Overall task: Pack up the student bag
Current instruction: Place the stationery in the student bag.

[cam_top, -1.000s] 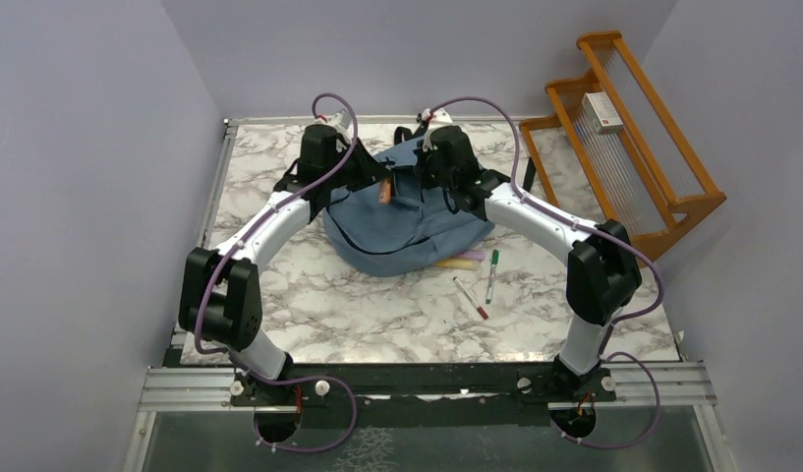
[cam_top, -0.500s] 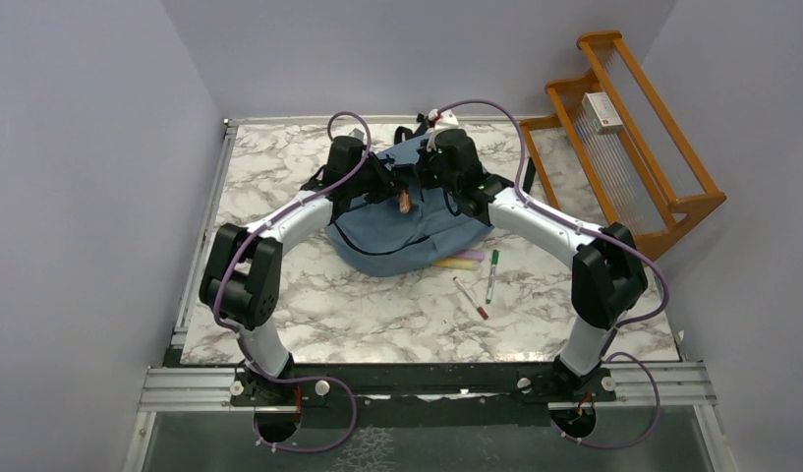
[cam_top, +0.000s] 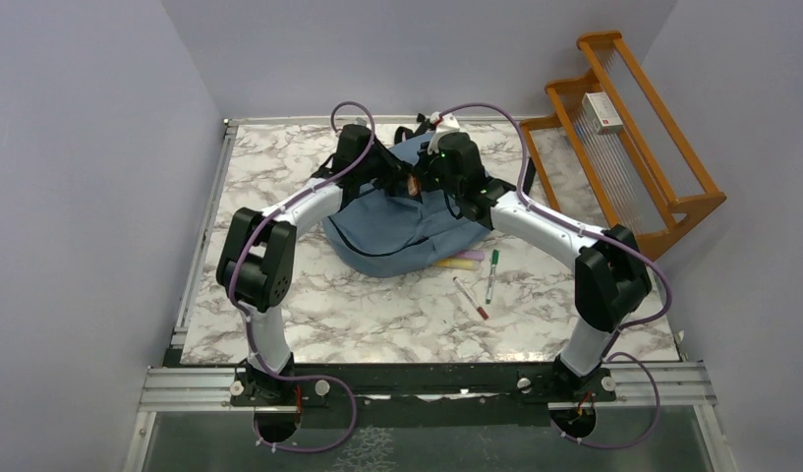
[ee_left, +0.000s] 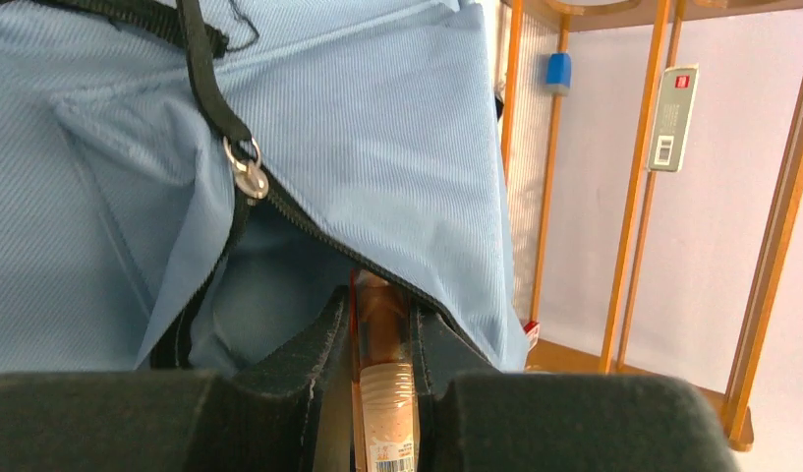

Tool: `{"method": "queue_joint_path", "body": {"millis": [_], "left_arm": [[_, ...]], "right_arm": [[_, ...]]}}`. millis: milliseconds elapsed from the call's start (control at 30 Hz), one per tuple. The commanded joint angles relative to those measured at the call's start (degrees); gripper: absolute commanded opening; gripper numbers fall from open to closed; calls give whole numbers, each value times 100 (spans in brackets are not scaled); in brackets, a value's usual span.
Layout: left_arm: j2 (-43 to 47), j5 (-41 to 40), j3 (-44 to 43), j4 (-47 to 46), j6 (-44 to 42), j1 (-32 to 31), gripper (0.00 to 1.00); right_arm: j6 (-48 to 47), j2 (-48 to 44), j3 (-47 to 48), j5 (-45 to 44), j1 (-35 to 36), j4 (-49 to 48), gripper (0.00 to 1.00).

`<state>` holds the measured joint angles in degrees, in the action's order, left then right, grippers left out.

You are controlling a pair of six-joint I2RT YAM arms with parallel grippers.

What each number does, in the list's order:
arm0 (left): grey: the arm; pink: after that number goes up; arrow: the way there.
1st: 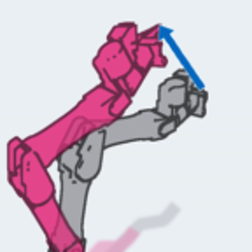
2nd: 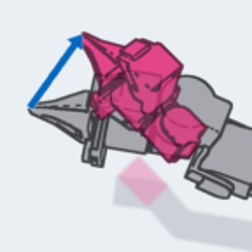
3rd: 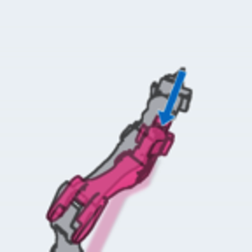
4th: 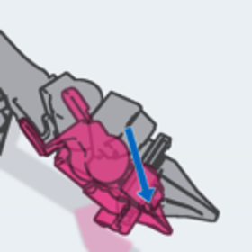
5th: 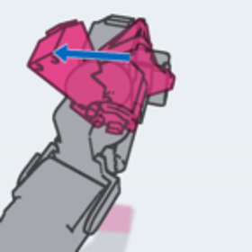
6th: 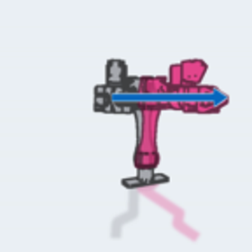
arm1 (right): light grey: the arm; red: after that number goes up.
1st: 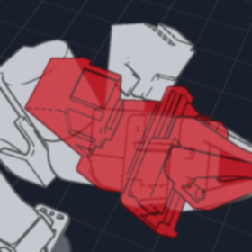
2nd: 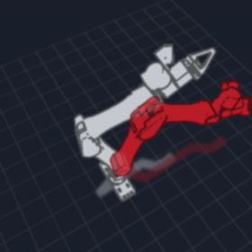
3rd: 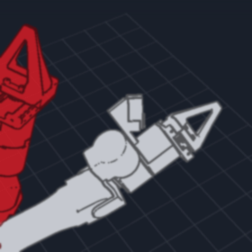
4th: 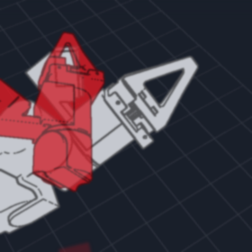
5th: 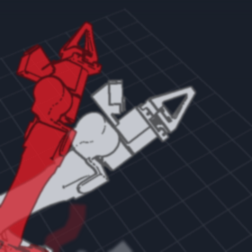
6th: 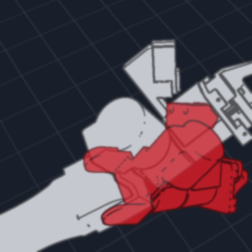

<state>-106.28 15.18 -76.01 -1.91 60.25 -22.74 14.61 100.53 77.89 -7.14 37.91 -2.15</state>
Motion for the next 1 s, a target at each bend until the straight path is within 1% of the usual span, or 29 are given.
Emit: {"method": "queue_joint_path", "body": {"millis": [0, 100, 167, 333, 433, 633, 800, 967], "left_arm": [[-354, -125, -438, -257, 264, -29, 10], [-515, -6, -568, -241, 277, -37, 25], [-522, 14, -557, -229, 233, -37, 33], [-453, 62, -536, -88, 5, -37, 47], [-335, 102, -489, 23, -191, -29, 49], [231, 87, -166, 248, -833, 30, 50], [975, -279, 120, 720, -1596, 138, 50], [1723, -1027, 429, 1330, -2522, 212, 50]], "right_arm": [[160, -376, -58, 373, 41, -558, 0], [174, -393, -110, 357, 45, -549, 1], [174, -394, -139, 316, 41, -545, 0], [173, -367, -157, 283, 41, -566, 1], [169, -354, -166, 272, 41, -566, 0], [127, -362, -204, 106, 43, -554, 1], [69, -335, -154, 5, 28, -442, 1], [-81, -183, 87, 127, -9, -136, 0]]}}
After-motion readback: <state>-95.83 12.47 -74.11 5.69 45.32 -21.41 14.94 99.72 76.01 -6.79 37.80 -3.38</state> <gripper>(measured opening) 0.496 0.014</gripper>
